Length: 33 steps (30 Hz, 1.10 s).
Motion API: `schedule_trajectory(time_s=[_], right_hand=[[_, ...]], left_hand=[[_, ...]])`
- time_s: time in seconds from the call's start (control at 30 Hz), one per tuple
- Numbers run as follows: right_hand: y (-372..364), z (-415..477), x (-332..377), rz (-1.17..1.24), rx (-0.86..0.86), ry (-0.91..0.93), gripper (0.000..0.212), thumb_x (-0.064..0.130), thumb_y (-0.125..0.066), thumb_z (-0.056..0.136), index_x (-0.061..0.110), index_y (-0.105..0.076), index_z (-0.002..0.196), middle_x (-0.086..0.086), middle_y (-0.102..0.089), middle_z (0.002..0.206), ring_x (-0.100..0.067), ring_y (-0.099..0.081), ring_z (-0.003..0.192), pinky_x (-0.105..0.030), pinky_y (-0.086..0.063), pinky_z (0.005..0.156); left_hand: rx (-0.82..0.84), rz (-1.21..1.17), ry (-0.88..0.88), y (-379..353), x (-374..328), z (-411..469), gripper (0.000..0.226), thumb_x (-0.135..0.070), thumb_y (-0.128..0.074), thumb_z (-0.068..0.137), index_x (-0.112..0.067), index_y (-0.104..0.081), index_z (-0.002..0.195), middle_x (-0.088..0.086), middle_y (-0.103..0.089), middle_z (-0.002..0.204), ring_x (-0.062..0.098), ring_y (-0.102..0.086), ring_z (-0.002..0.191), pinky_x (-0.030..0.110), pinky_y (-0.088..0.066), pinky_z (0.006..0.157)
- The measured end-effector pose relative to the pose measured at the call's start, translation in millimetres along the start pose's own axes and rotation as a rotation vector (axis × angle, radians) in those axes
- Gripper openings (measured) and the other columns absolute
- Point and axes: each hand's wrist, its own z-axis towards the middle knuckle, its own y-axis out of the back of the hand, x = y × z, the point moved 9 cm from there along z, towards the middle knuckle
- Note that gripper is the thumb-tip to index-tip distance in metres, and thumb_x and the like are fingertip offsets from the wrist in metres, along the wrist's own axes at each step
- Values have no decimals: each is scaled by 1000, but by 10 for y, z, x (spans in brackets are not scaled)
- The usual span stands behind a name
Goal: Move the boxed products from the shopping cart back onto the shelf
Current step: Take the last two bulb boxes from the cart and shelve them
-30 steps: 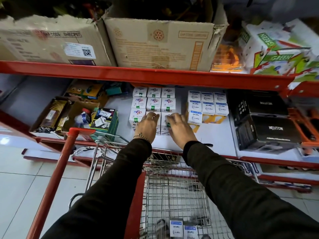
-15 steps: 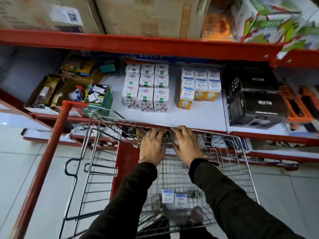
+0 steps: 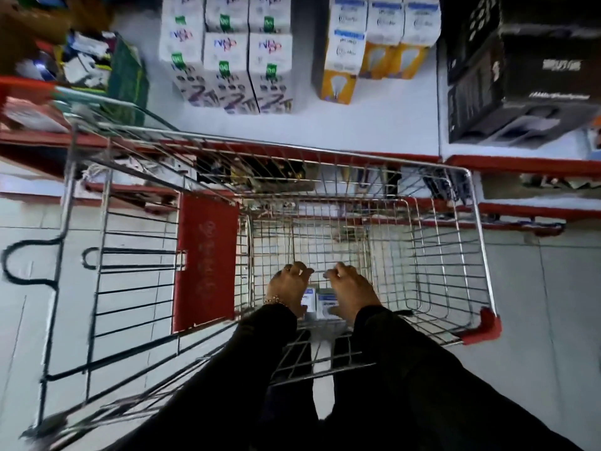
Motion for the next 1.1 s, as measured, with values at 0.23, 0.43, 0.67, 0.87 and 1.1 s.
schedule_trajectory(time_s=[0.23,0.43,0.67,0.87,1.1], right_hand=[[-483,378,-63,-26,140,-11,43,17,-58,94,7,-48,134,-16,-46,136,-38,-50,124,-46,-48,96],[-353,331,44,-27,89,108,61,26,-77,76,10,-49,127,-11,-47,130,-31,-50,122,-41,-49,90],[343,-87,-79,19,-115,58,65,35,-73,76,19,-48,134,-2,-52,135,-25,-45,128,-40,-48,97],[1079,-570,-106,51,-247,17,72,35,-73,77,23,-43,141,-4,-36,153,-27,-40,137,-40,-50,99],[1837,-1031,-223,103,-433,17,77,55,-72,68,24,-48,133,-3,-47,133,-27,-43,129,-43,-50,95]], left_hand=[[100,-71,1,-456,-28,230,74,-23,-77,78,-13,-42,141,9,-40,147,31,-42,135,44,-45,107],[12,-95,58,-285,8,199,68,-13,-75,80,-8,-34,134,11,-54,130,30,-57,119,40,-54,90],[-142,-105,29,404,10,-51,63,-8,-77,74,-12,-42,126,8,-52,127,25,-57,114,33,-57,90],[-332,-110,-13,1152,-178,-385,56,-7,-71,75,-15,-48,125,7,-52,129,27,-57,115,36,-55,89],[-551,-44,-119,1980,-505,-609,39,-19,-61,75,-16,-55,114,8,-59,118,30,-57,109,39,-55,86]])
